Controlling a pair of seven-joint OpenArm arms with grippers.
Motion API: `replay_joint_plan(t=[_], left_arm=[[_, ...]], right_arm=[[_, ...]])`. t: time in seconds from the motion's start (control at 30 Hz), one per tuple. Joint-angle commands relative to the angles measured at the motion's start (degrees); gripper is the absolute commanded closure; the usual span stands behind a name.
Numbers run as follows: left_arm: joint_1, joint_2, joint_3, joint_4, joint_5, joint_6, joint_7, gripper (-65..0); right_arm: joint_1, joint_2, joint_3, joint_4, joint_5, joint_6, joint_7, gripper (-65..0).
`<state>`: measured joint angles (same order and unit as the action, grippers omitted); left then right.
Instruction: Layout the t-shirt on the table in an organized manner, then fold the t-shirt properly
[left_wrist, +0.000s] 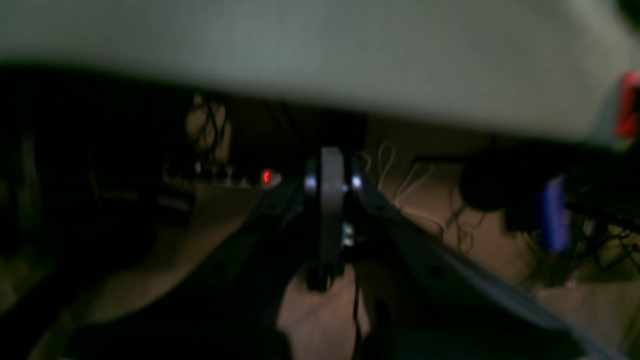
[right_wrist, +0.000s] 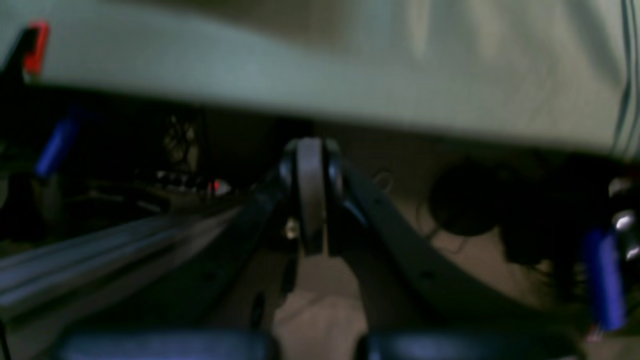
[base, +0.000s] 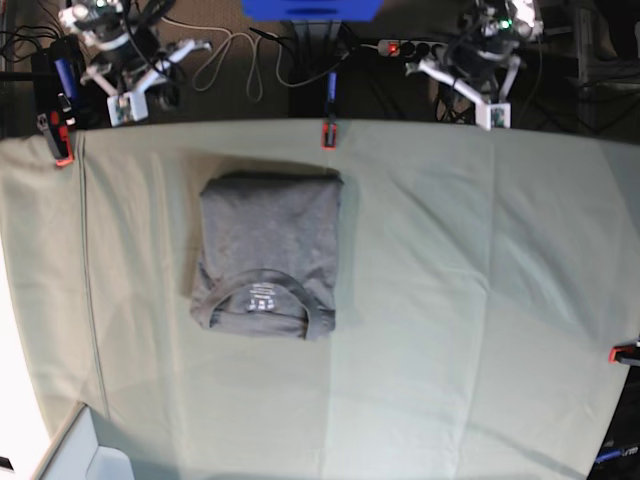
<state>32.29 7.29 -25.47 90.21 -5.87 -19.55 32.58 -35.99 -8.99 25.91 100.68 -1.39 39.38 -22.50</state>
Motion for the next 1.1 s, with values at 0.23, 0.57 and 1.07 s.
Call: replay_joint_plan(t=[0.23,0.57,1.07], left_arm=[[-1.66,-5.14,-0.42,-16.94,2.75,-0.19,-5.63,0.0],[-23.19,-15.16,-0.06,-73.38,8.55,0.34,-34.56,0.0],[-28.56,-11.2,-0.15,-84.54,21.56,14.5,-45.11,0.0]], right_arm=[[3.06,2.88,-1.08,-19.67,0.29,0.62,5.84,0.0],[13.88,7.19,-1.96,-56.42,0.2,-1.0,20.35,0.0],[26.89,14.49,-24.11,-96.86,0.29,-48.47,50.68,0.0]])
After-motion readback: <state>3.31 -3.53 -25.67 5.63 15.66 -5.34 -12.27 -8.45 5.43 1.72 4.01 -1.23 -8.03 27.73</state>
